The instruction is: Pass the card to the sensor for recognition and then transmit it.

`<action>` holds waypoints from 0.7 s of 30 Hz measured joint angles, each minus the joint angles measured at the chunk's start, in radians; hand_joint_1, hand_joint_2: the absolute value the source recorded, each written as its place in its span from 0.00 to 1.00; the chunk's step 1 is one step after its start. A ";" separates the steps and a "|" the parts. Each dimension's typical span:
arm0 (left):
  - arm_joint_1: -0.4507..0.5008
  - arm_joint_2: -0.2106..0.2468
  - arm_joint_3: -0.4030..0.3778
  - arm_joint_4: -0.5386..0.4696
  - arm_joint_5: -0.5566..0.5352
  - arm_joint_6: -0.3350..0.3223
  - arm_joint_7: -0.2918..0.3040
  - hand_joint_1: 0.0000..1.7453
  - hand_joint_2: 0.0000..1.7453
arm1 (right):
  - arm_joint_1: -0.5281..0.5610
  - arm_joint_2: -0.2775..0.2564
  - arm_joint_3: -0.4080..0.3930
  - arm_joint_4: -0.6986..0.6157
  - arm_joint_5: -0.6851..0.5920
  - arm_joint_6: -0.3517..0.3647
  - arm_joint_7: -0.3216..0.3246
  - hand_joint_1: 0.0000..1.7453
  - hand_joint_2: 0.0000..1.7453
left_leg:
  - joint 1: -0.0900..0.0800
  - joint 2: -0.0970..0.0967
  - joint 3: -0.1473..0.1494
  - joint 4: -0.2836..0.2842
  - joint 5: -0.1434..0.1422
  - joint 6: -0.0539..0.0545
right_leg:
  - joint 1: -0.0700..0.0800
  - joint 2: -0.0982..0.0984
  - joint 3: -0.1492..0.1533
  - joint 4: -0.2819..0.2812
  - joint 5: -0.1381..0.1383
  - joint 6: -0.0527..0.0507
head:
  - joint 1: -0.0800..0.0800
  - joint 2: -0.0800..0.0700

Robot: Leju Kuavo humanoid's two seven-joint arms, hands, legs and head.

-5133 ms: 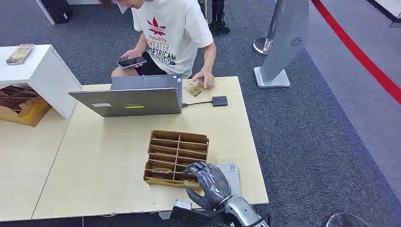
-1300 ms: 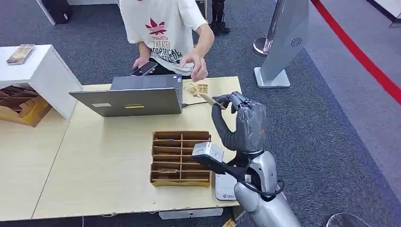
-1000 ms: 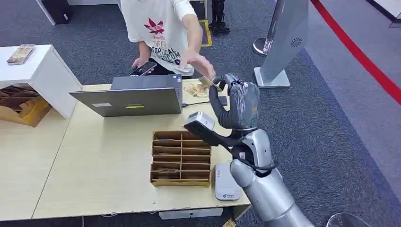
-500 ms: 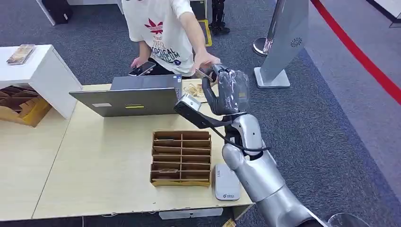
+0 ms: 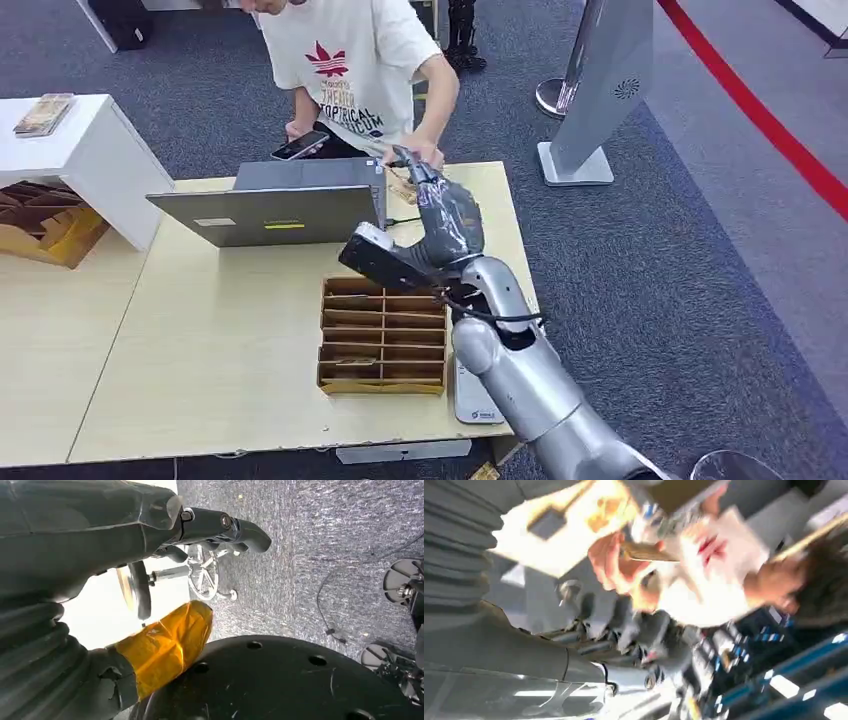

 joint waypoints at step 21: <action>0.012 -0.005 0.032 0.000 0.002 0.016 -0.045 0.00 1.00 | 0.409 -0.179 0.073 -0.337 -1.271 0.841 -0.297 0.00 0.00 | 0.000 0.000 -0.001 0.000 -0.001 0.000 | 0.000 0.000 -0.001 -0.001 -0.001 0.001 | -0.001 0.000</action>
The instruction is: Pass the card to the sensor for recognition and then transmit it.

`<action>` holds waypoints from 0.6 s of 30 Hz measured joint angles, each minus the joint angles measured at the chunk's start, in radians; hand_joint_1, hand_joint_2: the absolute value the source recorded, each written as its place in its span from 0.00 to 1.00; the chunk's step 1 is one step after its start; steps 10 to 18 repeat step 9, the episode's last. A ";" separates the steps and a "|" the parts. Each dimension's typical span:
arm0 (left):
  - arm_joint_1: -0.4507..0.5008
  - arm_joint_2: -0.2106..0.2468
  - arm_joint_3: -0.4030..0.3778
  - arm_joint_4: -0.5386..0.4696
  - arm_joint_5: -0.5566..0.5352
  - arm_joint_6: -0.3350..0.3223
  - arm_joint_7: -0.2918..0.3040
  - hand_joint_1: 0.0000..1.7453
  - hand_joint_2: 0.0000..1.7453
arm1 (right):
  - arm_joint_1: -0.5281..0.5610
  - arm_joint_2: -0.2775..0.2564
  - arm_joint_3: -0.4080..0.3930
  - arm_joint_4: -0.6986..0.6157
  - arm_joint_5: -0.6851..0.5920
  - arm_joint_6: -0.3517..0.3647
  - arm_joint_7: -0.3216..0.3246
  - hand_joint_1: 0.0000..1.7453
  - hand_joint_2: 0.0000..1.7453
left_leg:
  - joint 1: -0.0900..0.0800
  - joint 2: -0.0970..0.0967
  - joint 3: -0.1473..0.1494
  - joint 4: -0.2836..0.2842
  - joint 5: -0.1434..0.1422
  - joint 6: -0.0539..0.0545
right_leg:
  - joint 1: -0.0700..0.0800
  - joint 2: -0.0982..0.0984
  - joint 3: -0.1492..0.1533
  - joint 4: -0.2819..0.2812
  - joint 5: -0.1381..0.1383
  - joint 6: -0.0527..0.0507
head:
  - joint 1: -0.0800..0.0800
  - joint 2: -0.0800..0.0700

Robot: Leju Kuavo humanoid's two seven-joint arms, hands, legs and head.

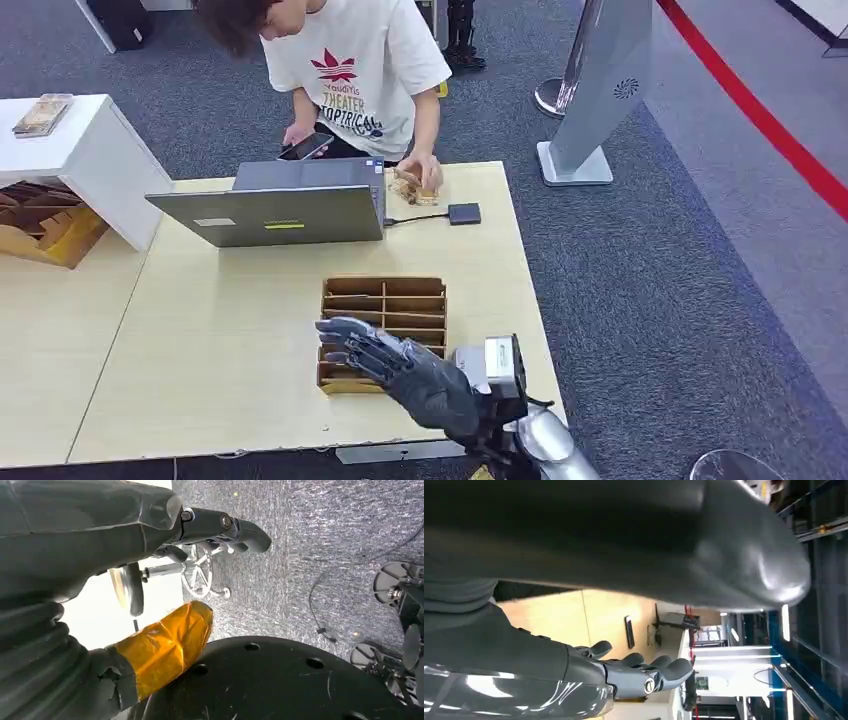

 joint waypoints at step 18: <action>0.000 -0.008 0.000 0.000 0.000 0.020 -0.008 0.00 1.00 | 0.061 -0.030 -0.025 -0.074 0.000 0.029 -0.037 0.00 0.00 | 0.000 0.000 0.000 0.000 0.001 0.000 | 0.000 0.000 0.000 0.000 0.000 0.000 | 0.000 0.000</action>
